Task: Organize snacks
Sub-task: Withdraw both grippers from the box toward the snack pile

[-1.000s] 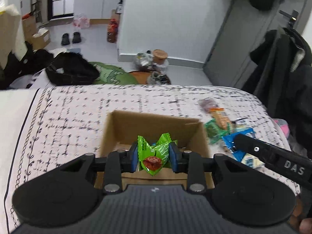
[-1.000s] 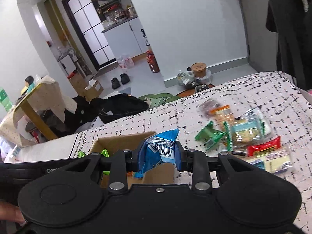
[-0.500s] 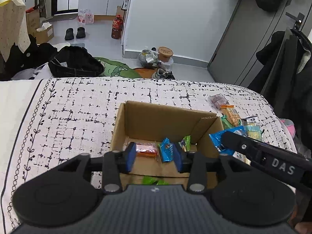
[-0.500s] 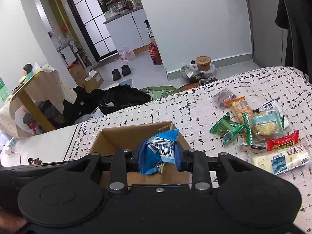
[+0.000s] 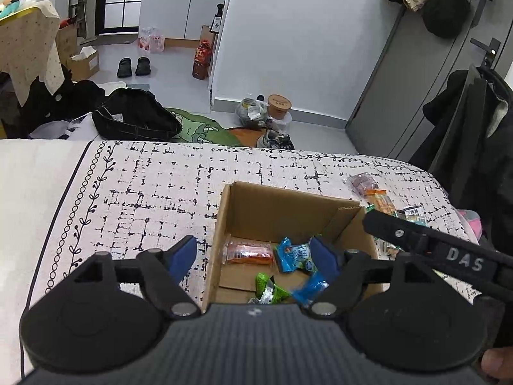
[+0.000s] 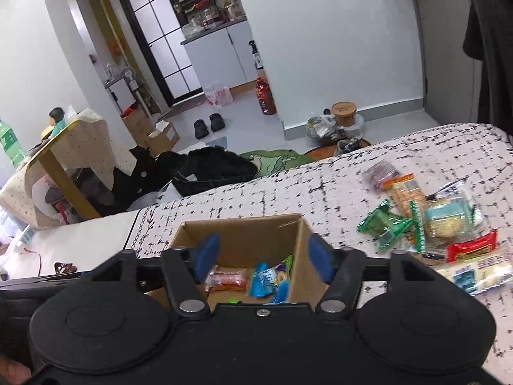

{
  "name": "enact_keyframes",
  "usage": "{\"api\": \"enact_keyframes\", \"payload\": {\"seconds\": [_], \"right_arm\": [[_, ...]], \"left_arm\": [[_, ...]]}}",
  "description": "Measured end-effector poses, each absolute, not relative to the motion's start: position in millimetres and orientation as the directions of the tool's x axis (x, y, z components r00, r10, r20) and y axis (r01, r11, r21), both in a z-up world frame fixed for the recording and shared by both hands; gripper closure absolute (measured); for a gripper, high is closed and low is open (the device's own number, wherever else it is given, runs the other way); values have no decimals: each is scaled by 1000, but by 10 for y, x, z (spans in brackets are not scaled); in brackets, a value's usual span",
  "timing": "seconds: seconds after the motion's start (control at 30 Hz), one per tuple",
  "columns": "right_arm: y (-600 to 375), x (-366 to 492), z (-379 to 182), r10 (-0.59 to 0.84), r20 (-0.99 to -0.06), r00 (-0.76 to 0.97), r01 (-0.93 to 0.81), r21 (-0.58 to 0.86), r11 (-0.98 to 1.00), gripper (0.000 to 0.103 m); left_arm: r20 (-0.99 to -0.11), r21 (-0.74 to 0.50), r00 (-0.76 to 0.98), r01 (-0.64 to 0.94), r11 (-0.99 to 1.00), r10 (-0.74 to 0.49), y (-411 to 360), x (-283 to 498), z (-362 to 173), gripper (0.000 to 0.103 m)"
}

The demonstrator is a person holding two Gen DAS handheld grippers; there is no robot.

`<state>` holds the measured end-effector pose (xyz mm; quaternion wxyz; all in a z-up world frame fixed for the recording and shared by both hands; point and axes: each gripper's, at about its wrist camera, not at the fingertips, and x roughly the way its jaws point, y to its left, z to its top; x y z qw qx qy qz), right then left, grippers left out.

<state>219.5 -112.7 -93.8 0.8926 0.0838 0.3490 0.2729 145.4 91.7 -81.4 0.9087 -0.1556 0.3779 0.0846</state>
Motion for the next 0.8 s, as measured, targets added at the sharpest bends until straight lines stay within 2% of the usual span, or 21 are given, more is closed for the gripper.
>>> {"api": "enact_keyframes", "payload": {"seconds": [0.43, 0.6, 0.67, 0.8], "right_arm": [[-1676, 2073, -827, 491, -577, 653, -383, 308, 871, 12], [-1856, 2050, -809, 475, -578, 663, -373, 295, 880, 1], [-1935, 2041, -794, 469, -574, 671, -368, 291, 883, 0], [-2087, 2047, -784, 453, -583, 674, -352, 286, 891, 0]], "left_arm": [[-707, -225, 707, -230, 947, 4, 658, 1438, -675, 22], [-696, -166, 718, -182, 969, 16, 449, 1432, -643, 22], [-698, -163, 716, -160, 973, 1, 383, 1452, -625, 22], [-717, -147, 696, -133, 980, -13, 261, 1496, -601, 10]]}}
